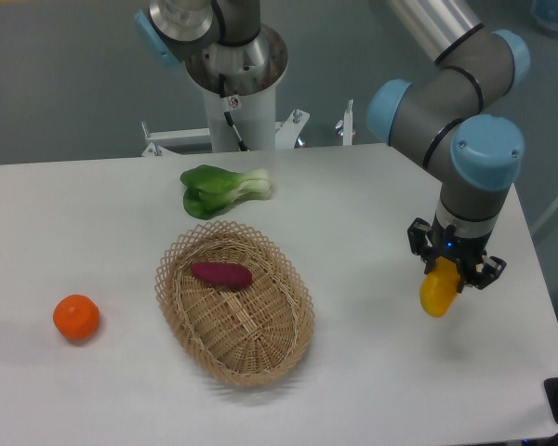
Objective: Pick up the mango from the table
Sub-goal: 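Lift the held mango up and carry it away from the basket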
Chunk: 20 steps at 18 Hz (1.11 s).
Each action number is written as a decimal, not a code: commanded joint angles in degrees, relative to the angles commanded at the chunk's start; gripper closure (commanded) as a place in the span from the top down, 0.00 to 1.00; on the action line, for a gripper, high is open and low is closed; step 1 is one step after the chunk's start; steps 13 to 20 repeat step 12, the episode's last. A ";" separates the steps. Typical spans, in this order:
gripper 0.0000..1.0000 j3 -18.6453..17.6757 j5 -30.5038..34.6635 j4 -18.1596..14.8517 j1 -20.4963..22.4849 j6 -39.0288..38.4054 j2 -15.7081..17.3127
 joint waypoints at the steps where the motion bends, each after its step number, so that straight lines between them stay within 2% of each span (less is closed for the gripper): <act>1: 0.53 0.00 0.00 0.00 0.00 0.00 0.00; 20: 0.53 -0.44 -0.26 0.18 0.35 0.00 0.09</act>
